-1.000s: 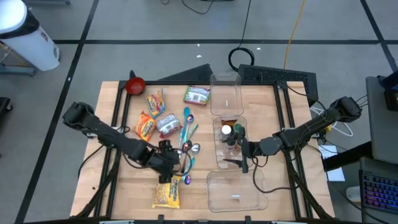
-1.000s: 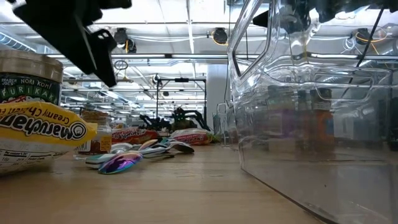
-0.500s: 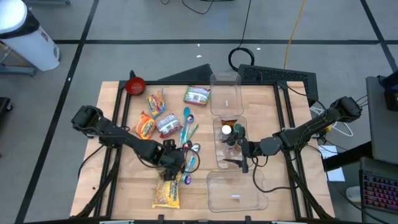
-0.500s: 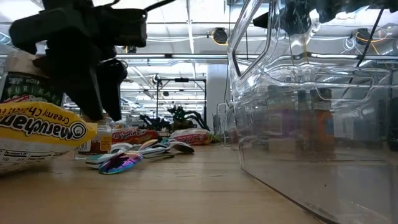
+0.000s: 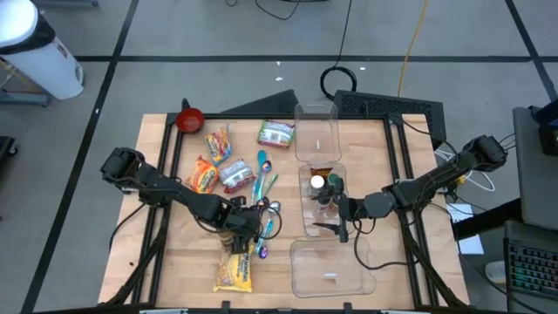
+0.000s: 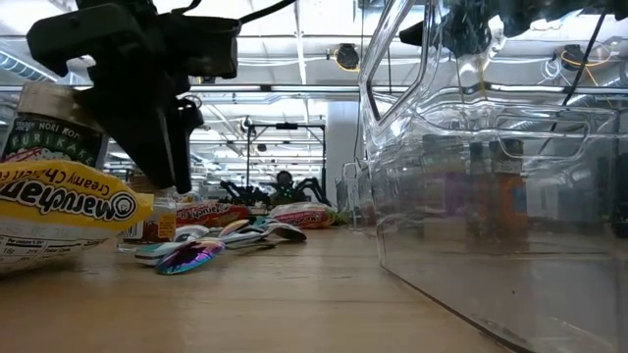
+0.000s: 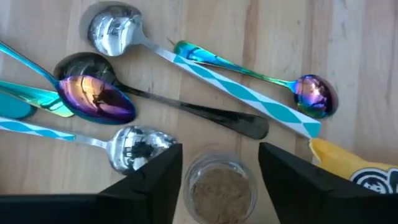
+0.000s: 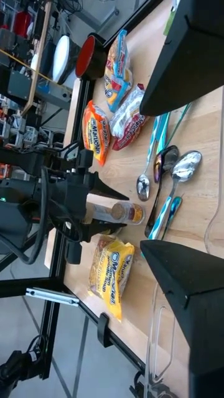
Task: Pick & Place Food Item
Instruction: Put the gold seasoning bottle into the middle transparent bin
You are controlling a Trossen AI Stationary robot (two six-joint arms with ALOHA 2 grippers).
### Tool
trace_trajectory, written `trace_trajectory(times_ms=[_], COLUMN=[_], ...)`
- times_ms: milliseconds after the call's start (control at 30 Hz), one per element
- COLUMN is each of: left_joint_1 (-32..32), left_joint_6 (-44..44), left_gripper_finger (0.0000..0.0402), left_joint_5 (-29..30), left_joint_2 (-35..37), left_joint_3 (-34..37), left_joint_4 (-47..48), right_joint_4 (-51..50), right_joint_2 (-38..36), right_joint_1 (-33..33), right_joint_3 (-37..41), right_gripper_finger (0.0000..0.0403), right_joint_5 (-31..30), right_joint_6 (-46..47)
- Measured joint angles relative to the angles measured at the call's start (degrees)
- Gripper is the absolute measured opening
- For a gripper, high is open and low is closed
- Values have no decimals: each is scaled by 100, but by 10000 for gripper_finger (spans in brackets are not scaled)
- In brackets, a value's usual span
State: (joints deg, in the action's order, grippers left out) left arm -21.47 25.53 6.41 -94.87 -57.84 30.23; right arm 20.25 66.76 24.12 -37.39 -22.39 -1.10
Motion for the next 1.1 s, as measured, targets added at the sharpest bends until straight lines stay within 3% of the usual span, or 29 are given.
trace_trajectory(times_ms=[367,633,933,1100], left_joint_1=[45,74,358,581], left_joint_6=[266,-257,56,-269], left_gripper_finger=[175,169,260,308], left_joint_5=[-210,-192,-201,-894], left_joint_2=[24,33,33,268], left_joint_3=[17,17,9,-325], left_joint_4=[-648,-1236,-1616,-1252], right_joint_4=[2,2,3,2], right_joint_2=[0,0,0,0], right_joint_1=[0,0,0,0], right_joint_3=[0,0,0,0], right_gripper_finger=[334,334,334,334], right_joint_5=[2,1,2,1], right_joint_6=[0,0,0,-2])
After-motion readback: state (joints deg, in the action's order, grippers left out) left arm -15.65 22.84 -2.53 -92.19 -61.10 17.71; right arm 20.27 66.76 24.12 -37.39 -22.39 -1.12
